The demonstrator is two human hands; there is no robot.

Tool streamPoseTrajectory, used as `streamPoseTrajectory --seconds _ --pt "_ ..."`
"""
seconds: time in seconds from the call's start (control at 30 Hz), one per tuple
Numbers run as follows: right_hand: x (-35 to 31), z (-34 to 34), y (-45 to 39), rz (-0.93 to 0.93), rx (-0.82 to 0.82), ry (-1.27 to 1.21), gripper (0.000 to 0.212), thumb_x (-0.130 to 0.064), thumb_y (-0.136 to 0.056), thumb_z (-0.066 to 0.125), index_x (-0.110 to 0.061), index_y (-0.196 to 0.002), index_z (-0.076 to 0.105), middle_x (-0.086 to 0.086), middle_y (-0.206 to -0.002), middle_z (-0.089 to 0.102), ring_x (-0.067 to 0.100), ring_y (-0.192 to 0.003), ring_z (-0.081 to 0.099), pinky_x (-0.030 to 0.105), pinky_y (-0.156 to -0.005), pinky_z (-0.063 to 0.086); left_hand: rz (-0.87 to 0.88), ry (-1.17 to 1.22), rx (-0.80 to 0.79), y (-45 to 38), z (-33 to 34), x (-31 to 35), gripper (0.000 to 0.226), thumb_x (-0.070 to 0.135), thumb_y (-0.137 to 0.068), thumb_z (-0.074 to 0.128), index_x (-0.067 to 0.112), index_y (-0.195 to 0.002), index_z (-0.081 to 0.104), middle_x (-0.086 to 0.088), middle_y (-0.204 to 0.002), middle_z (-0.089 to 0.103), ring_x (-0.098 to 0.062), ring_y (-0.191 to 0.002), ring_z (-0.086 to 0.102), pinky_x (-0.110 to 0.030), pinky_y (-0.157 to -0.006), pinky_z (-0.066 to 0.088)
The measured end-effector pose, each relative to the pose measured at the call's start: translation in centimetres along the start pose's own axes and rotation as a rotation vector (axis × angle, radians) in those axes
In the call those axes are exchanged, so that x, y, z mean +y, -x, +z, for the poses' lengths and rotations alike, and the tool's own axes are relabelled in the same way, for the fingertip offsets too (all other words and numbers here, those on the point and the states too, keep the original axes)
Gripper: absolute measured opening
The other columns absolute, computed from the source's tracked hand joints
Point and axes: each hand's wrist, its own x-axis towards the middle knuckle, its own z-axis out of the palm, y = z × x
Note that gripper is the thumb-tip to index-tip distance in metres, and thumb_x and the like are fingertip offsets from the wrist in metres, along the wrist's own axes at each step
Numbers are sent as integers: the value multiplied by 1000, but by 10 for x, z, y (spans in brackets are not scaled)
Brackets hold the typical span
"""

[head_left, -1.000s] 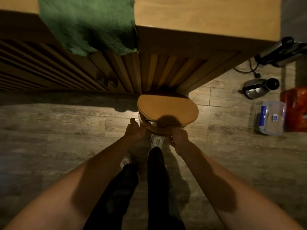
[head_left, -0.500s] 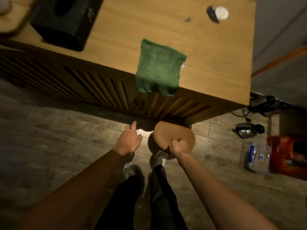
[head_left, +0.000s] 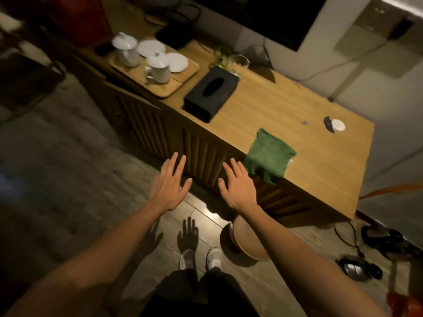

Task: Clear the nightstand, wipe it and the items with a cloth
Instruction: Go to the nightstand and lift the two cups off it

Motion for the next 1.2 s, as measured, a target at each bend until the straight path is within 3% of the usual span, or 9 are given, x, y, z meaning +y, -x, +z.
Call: streamPoseTrajectory --seconds 0.2,0.47,0.63,0.83,1.03,1.2 --pt "-77 -34 -30 -341 105 144 69 -62 -100 16 -30 -160 14 3 -169 5 23 -156 0 48 -126 9 -182 -109 253 47 -61 -49 70 65 -96 28 42 -158 7 -2 -169 4 -33 -154 10 -56 -117 25" --pt "-209 -57 -40 -685 120 115 70 -66 -99 15 -35 -160 5 3 -169 -7 24 -155 -8 49 -126 3 -468 -196 484 129 -129 -127 71 64 -93 32 40 -158 15 1 -169 9 -34 -154 13 -59 -117 27" --pt "-333 -36 -15 -925 104 115 70 -66 -99 17 -34 -160 5 3 -169 -6 25 -156 -6 48 -126 4 -732 -261 623 230 -156 -190 71 63 -92 34 40 -158 19 0 -168 15 -33 -153 17 -55 -116 27" --pt "-507 16 58 -1242 57 103 70 -63 -99 25 -33 -160 10 4 -170 3 25 -156 -3 45 -124 4 -1042 -235 775 376 -170 -278 70 60 -95 31 37 -159 15 3 -169 6 -30 -155 9 -58 -118 22" --pt "-677 75 173 -1495 -7 -6 72 -57 -97 39 -32 -160 17 3 -169 11 25 -156 8 46 -124 17 -1330 -280 845 529 -187 -365 70 65 -97 23 37 -159 9 2 -169 1 -30 -156 4 -60 -121 15" --pt "-792 113 273 -1667 -63 -34 70 -59 -99 34 -30 -161 15 5 -169 6 28 -156 5 50 -124 13 -1534 -318 865 644 -208 -400 70 62 -97 29 36 -159 10 2 -169 2 -30 -155 4 -59 -121 15"
